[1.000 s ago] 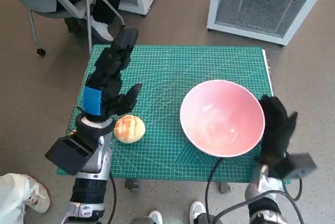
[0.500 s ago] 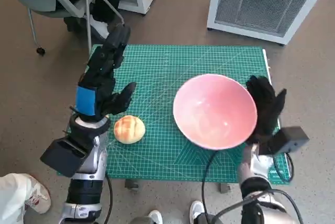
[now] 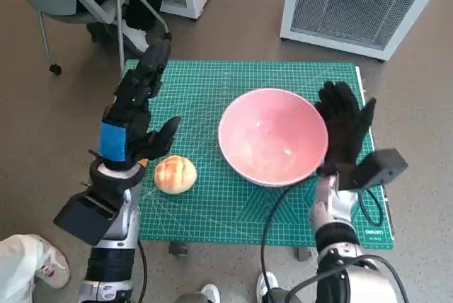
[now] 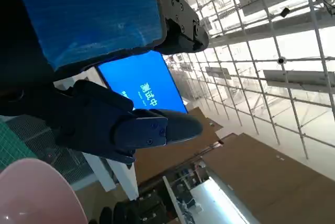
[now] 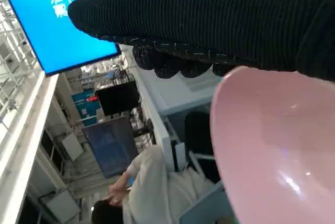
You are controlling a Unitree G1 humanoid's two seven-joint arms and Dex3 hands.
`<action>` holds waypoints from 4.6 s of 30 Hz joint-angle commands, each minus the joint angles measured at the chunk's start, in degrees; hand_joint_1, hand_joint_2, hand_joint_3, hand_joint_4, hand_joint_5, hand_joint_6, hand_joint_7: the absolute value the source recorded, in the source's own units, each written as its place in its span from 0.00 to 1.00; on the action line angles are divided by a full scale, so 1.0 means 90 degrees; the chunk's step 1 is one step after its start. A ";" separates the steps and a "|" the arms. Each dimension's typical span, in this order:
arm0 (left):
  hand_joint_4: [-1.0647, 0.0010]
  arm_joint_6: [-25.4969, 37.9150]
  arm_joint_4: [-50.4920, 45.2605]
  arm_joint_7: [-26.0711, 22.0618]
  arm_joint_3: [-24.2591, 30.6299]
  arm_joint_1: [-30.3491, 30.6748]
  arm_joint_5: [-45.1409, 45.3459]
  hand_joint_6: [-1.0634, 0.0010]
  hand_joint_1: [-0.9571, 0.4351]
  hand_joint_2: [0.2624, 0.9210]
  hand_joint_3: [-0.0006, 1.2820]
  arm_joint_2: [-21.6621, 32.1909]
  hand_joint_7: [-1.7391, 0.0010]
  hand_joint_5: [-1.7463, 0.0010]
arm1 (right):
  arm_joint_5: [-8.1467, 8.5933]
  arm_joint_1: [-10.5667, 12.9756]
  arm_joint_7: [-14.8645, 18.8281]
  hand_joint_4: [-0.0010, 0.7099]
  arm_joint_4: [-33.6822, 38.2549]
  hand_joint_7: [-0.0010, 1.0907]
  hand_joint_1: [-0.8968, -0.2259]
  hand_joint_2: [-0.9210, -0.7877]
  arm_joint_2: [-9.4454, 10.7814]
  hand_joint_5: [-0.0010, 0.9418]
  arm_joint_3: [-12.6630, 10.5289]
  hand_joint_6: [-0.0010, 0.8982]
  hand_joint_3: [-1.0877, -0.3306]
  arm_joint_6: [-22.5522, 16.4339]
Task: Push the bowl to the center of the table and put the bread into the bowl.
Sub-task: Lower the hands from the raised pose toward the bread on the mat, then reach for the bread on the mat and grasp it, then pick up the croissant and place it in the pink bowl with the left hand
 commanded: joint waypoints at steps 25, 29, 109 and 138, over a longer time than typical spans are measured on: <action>0.73 0.0047 -0.0357 -0.0943 0.1011 0.0912 0.0451 0.69 0.23 1.00 0.34 0.2503 1.00 1.00 | -0.0696 -0.0442 -0.0181 0.26 -0.0367 0.56 0.57 0.00 -0.0507 0.01 0.0403 0.00 0.23 -0.0375; 0.74 0.0311 -0.0470 -0.1198 0.1243 0.1104 0.0642 0.69 0.24 1.00 0.30 0.3226 1.00 1.00 | -0.0670 -0.0403 0.0086 0.30 -0.0801 0.61 0.55 0.00 -0.0530 0.02 0.0520 0.00 0.25 -0.1023; 0.58 0.7863 -0.1807 0.0798 -0.1093 0.1912 0.6250 0.68 0.27 1.00 0.15 0.1064 0.98 0.95 | 0.0361 0.1113 0.1508 0.00 -0.5018 0.74 0.45 0.00 -0.0800 0.51 0.1764 0.00 0.38 -0.1248; 0.50 0.6553 -0.0850 0.1618 -0.0769 0.1798 0.4851 0.50 0.69 0.93 0.20 0.1340 0.26 0.24 | 0.0650 0.1125 0.1930 0.00 -0.4928 0.73 0.52 0.00 -0.0796 0.48 0.1664 0.00 0.38 -0.1200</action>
